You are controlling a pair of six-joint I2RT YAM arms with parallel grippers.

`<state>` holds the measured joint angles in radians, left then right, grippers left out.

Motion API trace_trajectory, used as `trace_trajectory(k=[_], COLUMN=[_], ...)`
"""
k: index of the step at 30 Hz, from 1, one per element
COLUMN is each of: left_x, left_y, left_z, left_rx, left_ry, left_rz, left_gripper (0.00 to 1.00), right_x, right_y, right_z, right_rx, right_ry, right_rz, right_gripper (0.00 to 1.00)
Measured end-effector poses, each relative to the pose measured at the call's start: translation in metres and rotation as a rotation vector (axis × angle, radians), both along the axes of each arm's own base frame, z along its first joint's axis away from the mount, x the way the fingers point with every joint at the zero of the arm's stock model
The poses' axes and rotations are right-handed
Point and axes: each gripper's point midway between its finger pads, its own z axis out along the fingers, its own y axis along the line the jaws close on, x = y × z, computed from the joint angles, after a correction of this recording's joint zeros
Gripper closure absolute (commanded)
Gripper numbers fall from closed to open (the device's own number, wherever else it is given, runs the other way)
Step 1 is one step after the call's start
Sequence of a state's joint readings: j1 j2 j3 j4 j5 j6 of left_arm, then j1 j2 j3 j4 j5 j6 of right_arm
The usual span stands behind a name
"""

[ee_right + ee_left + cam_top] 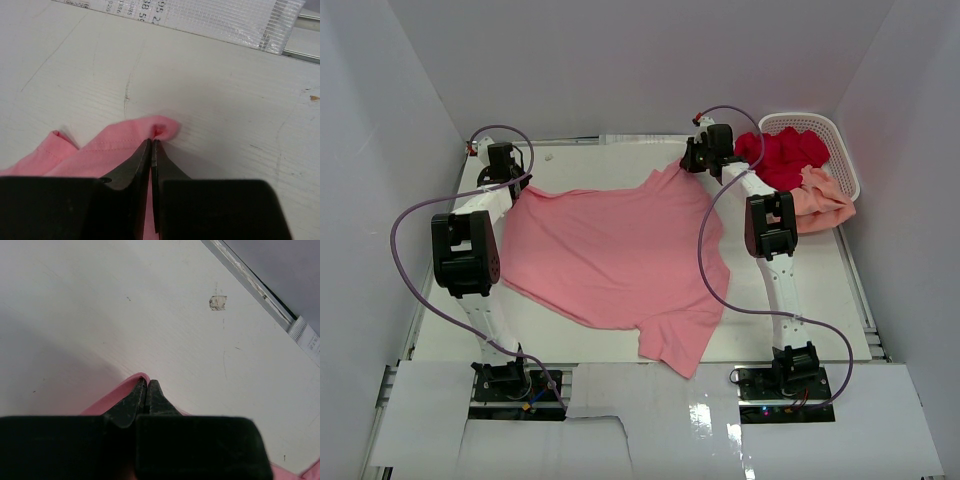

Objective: Fold and stack the t-shirts
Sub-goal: Flatten out the tshirt, then grap the side of the flattened tshirt furthest away from the robot with both arms

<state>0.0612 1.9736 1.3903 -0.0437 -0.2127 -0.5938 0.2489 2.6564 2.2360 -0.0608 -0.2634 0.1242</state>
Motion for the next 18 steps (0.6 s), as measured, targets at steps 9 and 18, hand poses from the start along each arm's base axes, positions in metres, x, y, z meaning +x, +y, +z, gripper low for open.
trace_trajectory(k=[9,18], left_x=[0.000,-0.002], left_y=[0.002,0.018], left_z=[-0.002,-0.039], left_rx=[-0.022,-0.082], left_ry=[-0.002,0.054], left_rz=[0.005,0.043], left_gripper=[1.00,1.00], right_x=[0.001,-0.006], right_y=[-0.001,-0.007], right_z=[0.003,0.049], right_rx=[0.001,-0.035], right_ry=[-0.006,-0.069], right_rz=[-0.005,0.004], right_gripper=[0.92,0.92])
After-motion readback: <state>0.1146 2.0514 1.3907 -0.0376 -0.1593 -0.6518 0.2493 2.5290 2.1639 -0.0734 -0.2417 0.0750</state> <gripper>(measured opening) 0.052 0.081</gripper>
